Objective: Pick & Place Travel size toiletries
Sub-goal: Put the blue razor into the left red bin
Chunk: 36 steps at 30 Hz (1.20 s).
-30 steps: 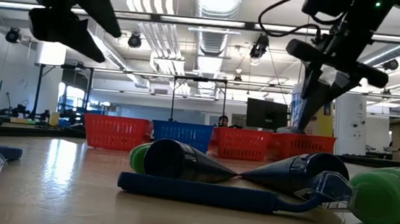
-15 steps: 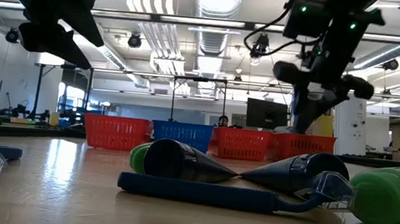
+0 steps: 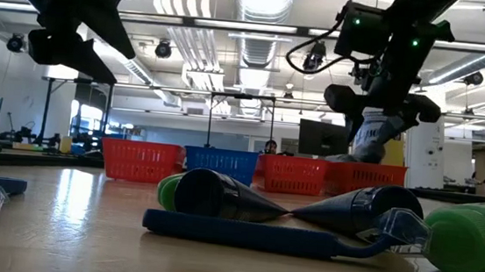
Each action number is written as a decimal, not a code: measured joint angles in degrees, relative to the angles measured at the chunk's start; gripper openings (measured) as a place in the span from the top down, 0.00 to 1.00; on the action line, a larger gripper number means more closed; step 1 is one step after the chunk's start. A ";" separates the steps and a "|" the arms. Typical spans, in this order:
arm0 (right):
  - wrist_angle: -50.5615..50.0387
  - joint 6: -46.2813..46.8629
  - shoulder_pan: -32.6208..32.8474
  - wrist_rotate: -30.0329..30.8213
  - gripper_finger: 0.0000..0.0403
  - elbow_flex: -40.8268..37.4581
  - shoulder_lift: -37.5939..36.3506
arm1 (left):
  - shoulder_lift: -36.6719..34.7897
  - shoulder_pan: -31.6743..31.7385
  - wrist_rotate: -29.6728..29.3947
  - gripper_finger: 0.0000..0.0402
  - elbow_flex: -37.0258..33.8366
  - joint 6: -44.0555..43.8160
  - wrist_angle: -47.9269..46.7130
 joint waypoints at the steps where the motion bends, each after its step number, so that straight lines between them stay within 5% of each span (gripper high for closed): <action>1: 0.01 -0.05 -0.02 -0.28 0.25 0.00 0.00 | 0.01 0.03 0.01 0.22 0.00 0.00 0.01; 7: 0.21 -3.11 1.32 -5.77 0.18 0.61 -1.60 | 0.19 0.05 4.63 0.22 -0.02 1.71 0.04; 14: 0.31 -3.13 6.45 -16.02 0.13 1.90 -5.61 | 2.96 -0.04 20.68 0.22 -0.09 10.27 -0.09; 19: 2.09 -3.21 11.75 -24.51 0.12 1.90 -7.22 | 7.58 -2.15 29.02 0.23 -0.09 28.87 0.76; 25: 4.57 3.33 19.81 -25.55 0.14 1.97 -6.91 | 15.77 -3.80 29.59 0.25 -0.09 54.80 7.08; 36: 5.42 17.15 29.67 -24.73 0.19 2.14 -6.33 | 32.61 -4.34 41.59 0.34 6.65 74.19 14.72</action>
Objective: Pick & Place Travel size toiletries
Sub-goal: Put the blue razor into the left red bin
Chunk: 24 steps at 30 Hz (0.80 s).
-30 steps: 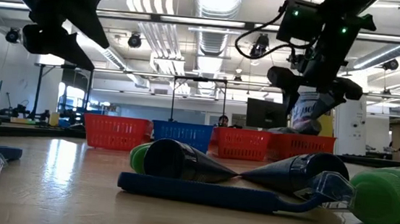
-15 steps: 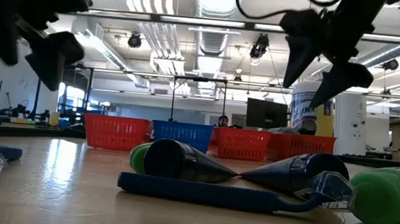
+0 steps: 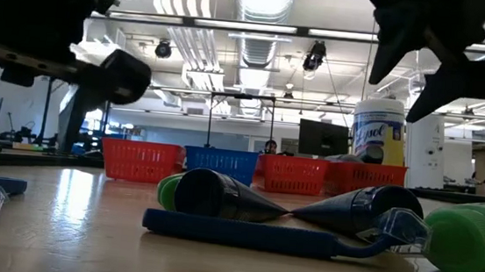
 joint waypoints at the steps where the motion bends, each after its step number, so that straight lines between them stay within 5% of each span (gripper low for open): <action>1: 0.03 0.69 0.54 0.64 0.20 0.00 0.01 | 1.24 -0.14 0.15 0.35 0.60 0.91 0.08; 11: -0.02 2.34 2.27 3.84 0.18 -0.02 0.01 | 9.40 -2.20 -0.52 0.46 3.82 3.74 0.25; 24: -0.41 1.66 2.25 4.32 0.17 -0.04 -0.02 | 9.94 -2.21 -0.50 0.93 4.52 -1.48 -0.03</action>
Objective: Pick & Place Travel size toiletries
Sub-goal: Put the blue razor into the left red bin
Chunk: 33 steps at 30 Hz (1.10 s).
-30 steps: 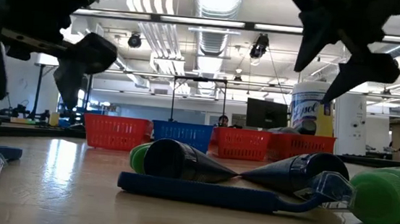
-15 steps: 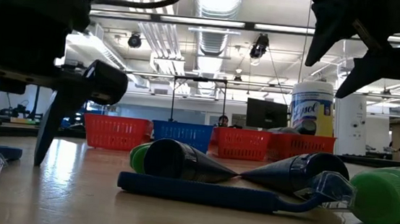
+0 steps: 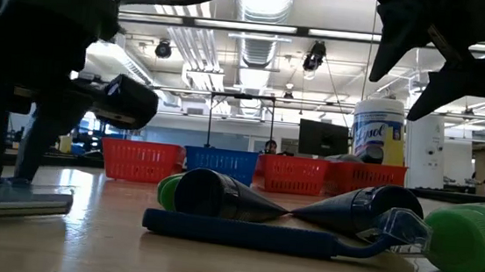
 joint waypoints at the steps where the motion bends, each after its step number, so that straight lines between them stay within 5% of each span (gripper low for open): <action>1: -0.01 0.16 0.00 0.32 0.18 0.00 -0.11 | -0.16 0.10 0.15 0.93 0.00 -1.88 -0.38; 9: -0.09 1.13 -0.06 8.09 0.28 0.87 -2.40 | -9.93 1.27 -5.33 0.93 -1.62 -20.11 -8.78; 15: -0.72 0.95 -1.27 14.42 0.32 2.46 -3.42 | -26.19 4.24 -22.41 0.93 -6.31 -46.06 -11.45; 21: -1.64 0.53 -5.31 14.92 0.31 2.49 -3.53 | -41.36 12.71 -39.24 0.93 -14.24 -83.01 -7.91; 27: -1.55 -3.62 -9.72 14.83 0.28 2.40 -3.53 | -45.75 21.36 -40.09 0.92 -22.34 -94.02 2.15; 33: -1.32 -7.09 -12.40 14.67 0.26 2.40 -3.53 | -43.38 29.62 -36.86 0.92 -23.87 -94.79 4.15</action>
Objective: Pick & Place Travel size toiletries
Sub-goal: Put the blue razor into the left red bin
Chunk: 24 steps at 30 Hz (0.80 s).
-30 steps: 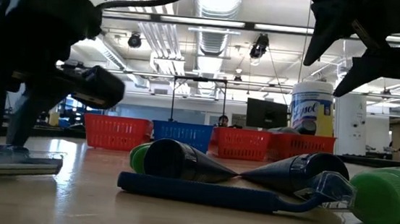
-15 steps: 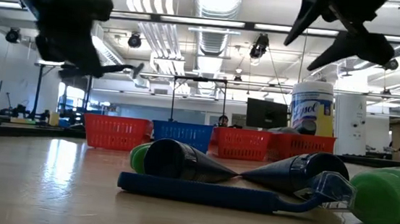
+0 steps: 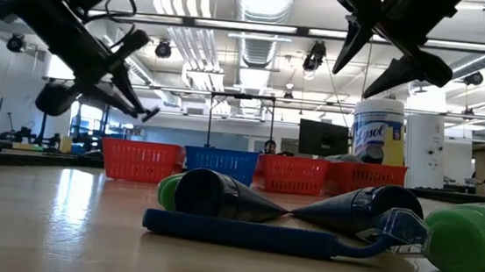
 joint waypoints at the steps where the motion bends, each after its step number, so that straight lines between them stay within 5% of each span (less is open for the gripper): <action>1: 0.03 -0.33 -0.21 -0.05 0.26 0.00 0.00 | 0.28 1.15 0.62 0.92 0.00 0.79 0.76; 17: -0.21 -1.24 -0.65 -0.16 0.37 -0.52 0.02 | 13.02 7.56 9.82 0.91 0.00 2.34 10.53; 24: -0.21 -1.66 -0.65 -0.80 0.40 -0.52 0.02 | 15.96 7.56 9.98 0.73 3.30 1.74 5.91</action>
